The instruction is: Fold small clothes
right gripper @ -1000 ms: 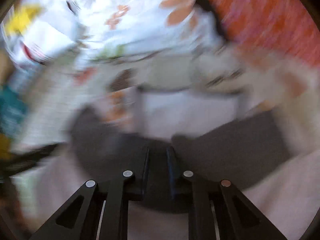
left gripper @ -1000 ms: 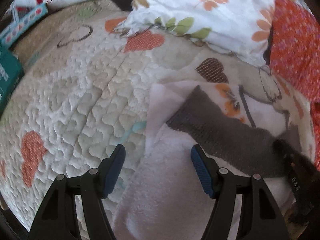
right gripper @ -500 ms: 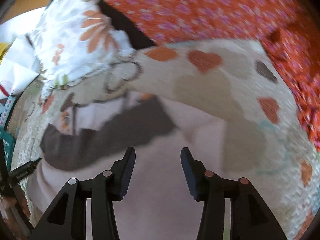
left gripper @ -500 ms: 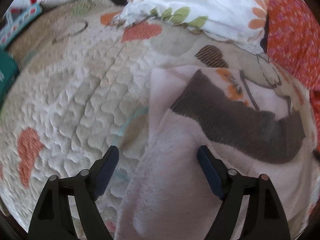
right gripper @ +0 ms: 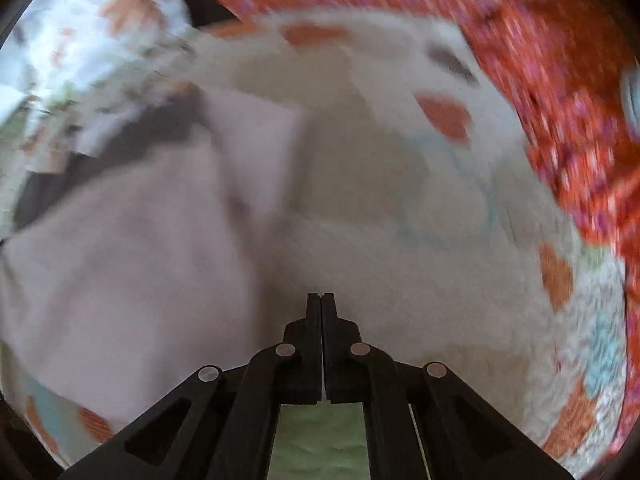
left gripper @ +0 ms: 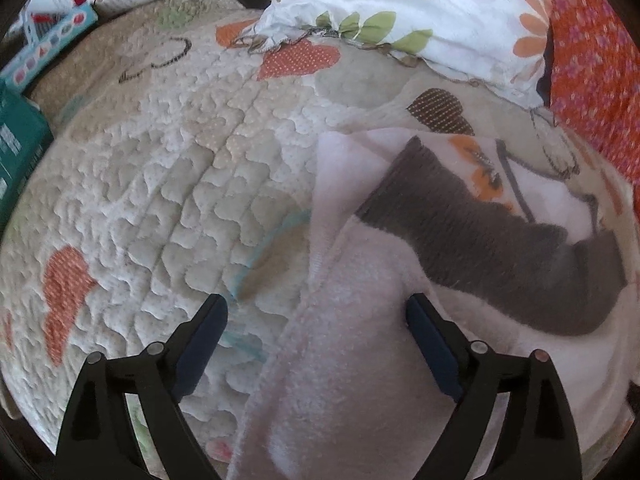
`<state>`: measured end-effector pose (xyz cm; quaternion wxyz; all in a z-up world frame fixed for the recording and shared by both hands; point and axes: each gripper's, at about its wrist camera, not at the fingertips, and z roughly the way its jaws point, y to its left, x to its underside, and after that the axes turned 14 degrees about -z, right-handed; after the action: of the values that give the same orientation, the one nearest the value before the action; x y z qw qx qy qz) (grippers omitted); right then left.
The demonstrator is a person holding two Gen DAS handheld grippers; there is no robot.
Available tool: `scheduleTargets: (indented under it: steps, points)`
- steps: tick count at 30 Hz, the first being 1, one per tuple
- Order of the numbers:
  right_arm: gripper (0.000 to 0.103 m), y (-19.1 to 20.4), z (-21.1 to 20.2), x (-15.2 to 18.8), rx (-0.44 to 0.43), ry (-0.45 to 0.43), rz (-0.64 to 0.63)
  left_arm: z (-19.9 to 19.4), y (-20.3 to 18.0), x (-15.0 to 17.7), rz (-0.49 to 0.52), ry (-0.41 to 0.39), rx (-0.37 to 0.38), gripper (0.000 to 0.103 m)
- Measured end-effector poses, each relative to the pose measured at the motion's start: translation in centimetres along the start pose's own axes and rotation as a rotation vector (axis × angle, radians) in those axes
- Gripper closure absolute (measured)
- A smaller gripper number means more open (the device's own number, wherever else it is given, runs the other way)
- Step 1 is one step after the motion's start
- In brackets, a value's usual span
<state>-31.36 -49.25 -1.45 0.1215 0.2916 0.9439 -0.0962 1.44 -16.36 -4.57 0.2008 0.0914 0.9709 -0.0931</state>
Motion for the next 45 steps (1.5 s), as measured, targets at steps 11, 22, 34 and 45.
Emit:
scheduleTargets:
  steps: [11, 22, 34, 45]
  points:
    - [0.078, -1.6, -3.9, -1.0, -0.096, -0.157, 0.114, -0.2, 3.2, -2.1, 0.033, -0.116, -0.248, 0.018]
    - [0.069, 5.4, -6.5, -3.2, -0.169, -0.222, 0.047, -1.0, -1.9, -6.2, 0.015, -0.075, 0.243, 0.027]
    - [0.068, 6.7, -4.3, -4.4, -0.119, -0.187, -0.038, 0.5, -4.3, -8.0, -0.003, -0.118, 0.022, 0.099]
    - [0.068, 5.2, -4.6, -4.0, -0.121, -0.202, -0.003, -0.6, -2.8, -7.1, -0.006, -0.139, -0.007, 0.056]
